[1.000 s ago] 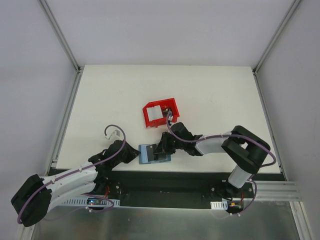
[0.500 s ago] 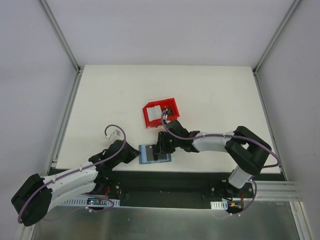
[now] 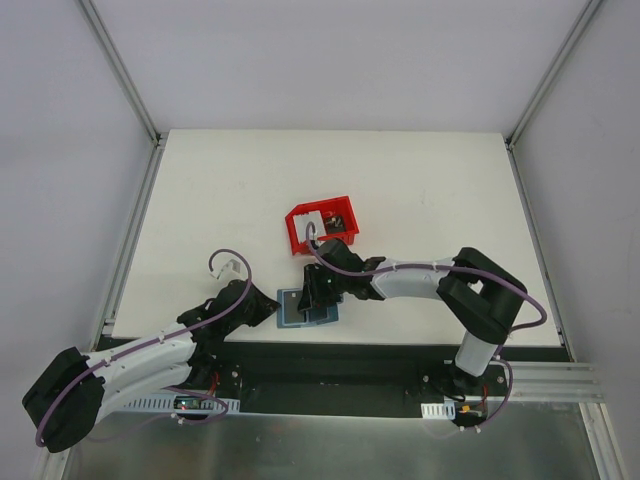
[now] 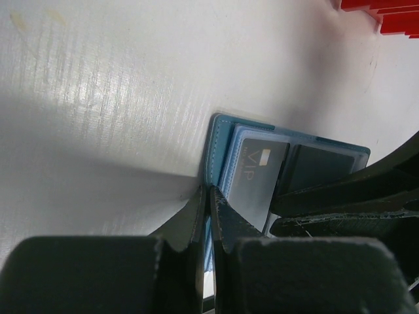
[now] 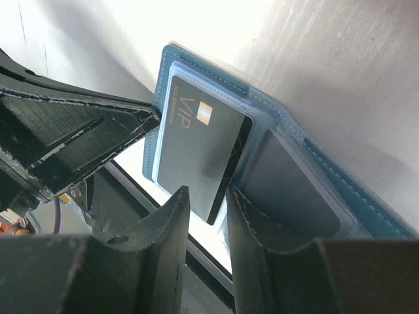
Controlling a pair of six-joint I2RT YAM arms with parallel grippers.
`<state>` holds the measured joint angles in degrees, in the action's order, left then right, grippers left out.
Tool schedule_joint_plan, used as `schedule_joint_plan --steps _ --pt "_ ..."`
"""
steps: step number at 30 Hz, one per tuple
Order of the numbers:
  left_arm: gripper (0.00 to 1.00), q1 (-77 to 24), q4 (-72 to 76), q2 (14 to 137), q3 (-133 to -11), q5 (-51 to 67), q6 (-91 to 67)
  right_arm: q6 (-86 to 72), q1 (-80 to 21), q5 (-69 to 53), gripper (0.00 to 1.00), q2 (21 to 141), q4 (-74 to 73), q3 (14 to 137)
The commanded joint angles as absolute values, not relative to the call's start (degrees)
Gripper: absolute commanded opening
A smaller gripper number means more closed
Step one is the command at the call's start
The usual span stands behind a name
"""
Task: Put the credit cards into the card holder
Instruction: Insert the credit card into the card holder, then turn over the card slot in the card holder.
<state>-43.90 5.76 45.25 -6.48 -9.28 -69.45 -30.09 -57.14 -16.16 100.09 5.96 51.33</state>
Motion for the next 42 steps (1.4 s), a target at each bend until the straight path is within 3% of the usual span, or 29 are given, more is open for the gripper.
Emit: schedule_joint_plan --steps 1,4,15,42 --pt "0.0 -44.3 7.2 45.2 -7.4 -8.7 -68.6 -29.3 -58.2 -18.5 0.31 100.0 7.1 53.9" --pt "0.0 -44.4 7.0 44.7 -7.4 -8.6 -68.2 -27.3 -58.1 -13.9 0.33 97.7 2.4 53.9" --pt "0.0 -44.4 7.1 44.4 -11.8 -3.4 -62.2 -22.1 -60.6 -1.1 0.52 91.8 -9.0 57.0" --pt "0.0 -44.3 7.6 42.2 -10.9 -2.1 -64.1 -22.7 -64.4 2.6 0.59 99.6 -15.7 66.5"
